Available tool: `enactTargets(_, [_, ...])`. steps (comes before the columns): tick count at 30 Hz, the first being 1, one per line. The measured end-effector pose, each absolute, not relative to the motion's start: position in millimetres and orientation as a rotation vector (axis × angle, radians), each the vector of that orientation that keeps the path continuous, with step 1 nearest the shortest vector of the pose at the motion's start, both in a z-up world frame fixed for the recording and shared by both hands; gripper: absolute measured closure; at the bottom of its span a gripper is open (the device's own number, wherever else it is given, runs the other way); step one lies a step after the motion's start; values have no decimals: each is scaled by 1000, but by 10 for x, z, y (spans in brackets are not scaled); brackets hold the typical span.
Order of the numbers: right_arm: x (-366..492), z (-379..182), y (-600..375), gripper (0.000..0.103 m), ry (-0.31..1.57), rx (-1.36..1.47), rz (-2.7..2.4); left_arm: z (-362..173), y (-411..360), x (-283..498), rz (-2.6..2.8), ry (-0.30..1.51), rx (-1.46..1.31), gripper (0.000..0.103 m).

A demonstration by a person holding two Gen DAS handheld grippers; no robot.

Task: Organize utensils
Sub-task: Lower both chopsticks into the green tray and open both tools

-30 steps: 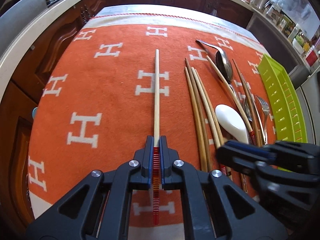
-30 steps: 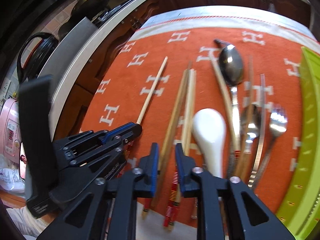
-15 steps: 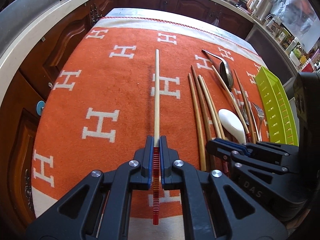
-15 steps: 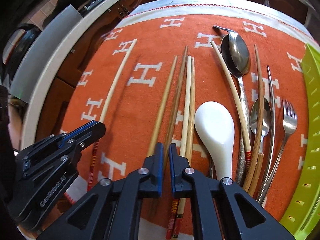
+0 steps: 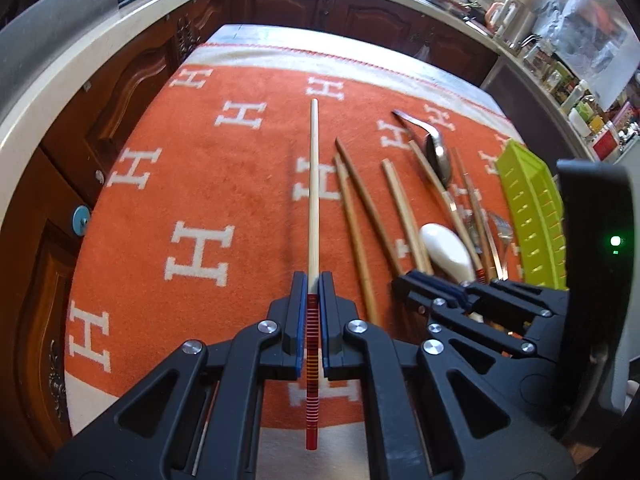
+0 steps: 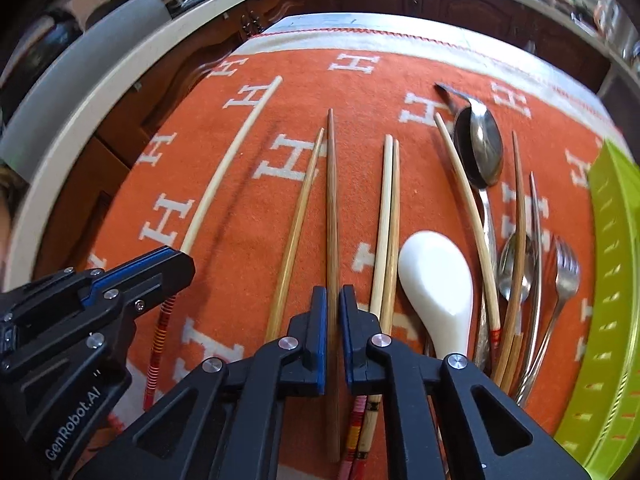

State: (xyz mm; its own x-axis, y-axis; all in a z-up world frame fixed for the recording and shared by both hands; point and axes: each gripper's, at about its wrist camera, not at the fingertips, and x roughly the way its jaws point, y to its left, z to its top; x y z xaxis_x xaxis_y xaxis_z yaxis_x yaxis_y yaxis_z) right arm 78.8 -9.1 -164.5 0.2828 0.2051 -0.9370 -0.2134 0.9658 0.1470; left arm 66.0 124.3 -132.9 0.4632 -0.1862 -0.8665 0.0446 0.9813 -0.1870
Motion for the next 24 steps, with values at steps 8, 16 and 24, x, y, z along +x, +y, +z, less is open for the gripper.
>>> enactTargets(8, [524, -1070, -781, 98, 1147, 136, 229, -869, 745, 793, -301, 1068, -153, 100])
enactTargets(16, [147, -539, -1771, 97, 1062, 226, 46, -391, -211, 835, -470, 1024, -97, 100])
enactTargets(24, [-178, -388, -2560, 97, 1049, 302, -40, -326, -977, 742, -526, 1054, -36, 100])
